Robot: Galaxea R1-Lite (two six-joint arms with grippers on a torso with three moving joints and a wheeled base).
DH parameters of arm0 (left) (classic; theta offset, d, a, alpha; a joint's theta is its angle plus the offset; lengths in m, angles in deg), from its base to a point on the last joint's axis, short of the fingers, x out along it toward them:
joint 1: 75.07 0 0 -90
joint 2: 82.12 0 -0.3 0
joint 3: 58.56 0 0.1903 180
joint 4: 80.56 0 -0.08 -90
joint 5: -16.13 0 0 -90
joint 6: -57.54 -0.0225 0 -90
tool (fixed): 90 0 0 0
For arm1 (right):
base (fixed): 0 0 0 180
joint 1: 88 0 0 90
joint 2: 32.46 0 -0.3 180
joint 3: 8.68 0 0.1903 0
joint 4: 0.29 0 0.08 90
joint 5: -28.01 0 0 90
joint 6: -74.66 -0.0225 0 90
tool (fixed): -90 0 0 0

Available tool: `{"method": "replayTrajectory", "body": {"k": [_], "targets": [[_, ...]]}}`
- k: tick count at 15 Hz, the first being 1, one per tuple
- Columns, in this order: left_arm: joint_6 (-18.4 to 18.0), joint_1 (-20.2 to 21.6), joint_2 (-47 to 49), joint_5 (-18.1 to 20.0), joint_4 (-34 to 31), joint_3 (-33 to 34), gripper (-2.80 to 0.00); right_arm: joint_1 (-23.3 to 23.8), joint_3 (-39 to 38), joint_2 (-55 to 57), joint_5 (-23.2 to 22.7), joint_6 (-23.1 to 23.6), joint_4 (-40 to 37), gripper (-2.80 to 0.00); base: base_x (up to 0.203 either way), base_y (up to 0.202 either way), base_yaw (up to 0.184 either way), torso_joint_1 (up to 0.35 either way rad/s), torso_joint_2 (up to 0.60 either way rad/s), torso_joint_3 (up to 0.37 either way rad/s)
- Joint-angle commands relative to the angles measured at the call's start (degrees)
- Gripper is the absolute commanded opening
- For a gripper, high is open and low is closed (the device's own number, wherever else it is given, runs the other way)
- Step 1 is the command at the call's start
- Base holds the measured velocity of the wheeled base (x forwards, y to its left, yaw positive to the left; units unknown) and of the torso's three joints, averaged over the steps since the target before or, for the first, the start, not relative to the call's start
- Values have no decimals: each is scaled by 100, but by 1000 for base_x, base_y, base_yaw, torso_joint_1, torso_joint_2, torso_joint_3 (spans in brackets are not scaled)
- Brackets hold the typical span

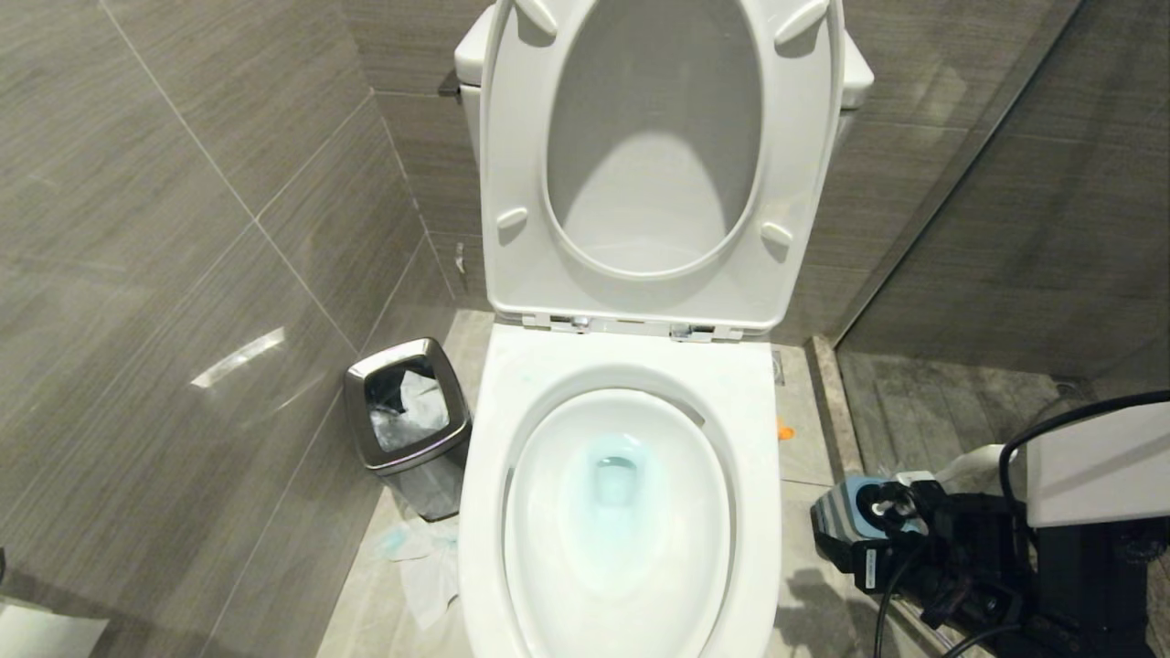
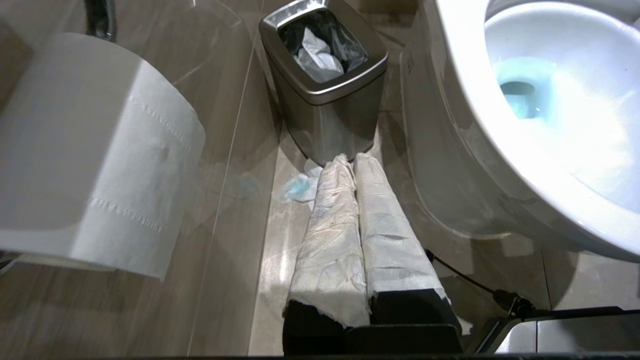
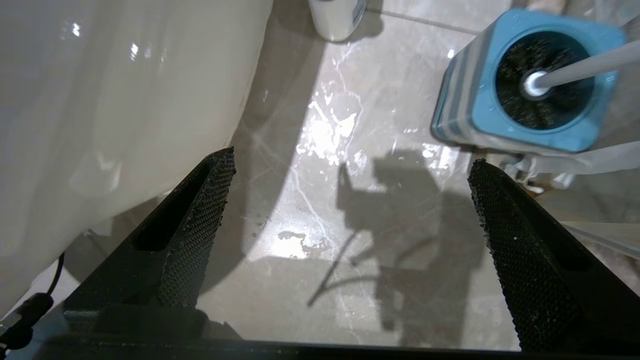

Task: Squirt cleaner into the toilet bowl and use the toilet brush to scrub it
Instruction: Pour in the cleaning agent

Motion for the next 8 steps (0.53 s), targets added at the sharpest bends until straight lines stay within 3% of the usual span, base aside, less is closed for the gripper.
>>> {"method": "replayTrajectory", "body": {"k": [1, 8], "targets": [[-1, 9, 0, 5, 1, -2, -280, -11, -10, 14, 5, -2, 49, 0, 0, 0, 0, 2, 1, -206], [-5, 6, 0, 5, -8, -2, -280, -11, 33, 14, 5, -2, 49, 0, 0, 0, 0, 3, 1, -197]]}}
